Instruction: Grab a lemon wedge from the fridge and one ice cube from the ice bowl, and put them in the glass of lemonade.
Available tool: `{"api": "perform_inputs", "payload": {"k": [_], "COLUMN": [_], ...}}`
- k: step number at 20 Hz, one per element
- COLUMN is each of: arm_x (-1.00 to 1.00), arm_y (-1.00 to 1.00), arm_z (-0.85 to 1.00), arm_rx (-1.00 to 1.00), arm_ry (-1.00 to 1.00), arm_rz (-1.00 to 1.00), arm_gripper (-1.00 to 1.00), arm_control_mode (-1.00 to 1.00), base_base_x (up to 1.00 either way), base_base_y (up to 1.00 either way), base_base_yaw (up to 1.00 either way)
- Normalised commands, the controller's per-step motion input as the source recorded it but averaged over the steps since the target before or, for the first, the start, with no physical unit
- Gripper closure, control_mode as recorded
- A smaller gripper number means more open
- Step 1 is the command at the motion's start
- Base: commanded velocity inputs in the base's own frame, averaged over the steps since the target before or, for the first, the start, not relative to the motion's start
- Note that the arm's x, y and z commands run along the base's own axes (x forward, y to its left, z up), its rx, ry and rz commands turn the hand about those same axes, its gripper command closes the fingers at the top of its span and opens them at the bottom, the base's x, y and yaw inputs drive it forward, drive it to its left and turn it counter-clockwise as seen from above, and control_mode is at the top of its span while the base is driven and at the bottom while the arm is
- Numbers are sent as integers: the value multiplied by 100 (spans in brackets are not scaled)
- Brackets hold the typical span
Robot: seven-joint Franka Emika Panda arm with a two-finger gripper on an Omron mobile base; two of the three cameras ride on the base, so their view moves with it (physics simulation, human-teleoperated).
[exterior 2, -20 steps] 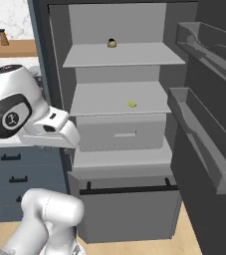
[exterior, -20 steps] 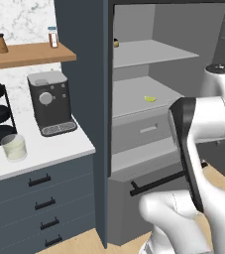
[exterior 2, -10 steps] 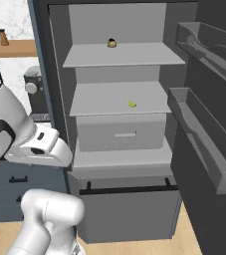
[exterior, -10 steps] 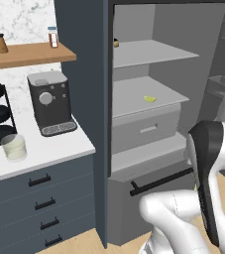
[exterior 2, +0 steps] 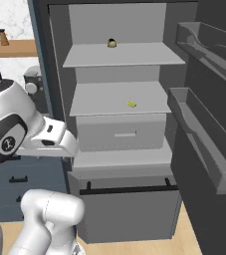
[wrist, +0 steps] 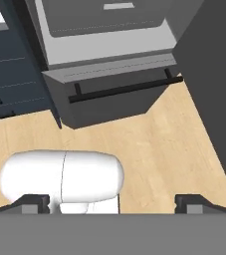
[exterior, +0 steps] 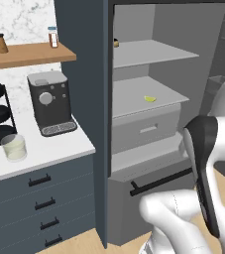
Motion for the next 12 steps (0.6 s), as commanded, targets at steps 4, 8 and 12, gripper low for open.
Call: {"api": "perform_inputs", "payload": {"k": [4,8,12], "arm_x": [26,0,0], "arm_y": [-23,0,0], "arm_z": [-9,0,0], "arm_rx": [0,0,0], "arm_ry": [0,0,0], "arm_rz": [8,0,0], "arm_gripper": [-100,-100,-100], "arm_control_mode": [100,100,100], "base_base_x": [15,92,81], "base_base_y": [-8,-39,-33], "base_base_yaw": [4,22,30]}}
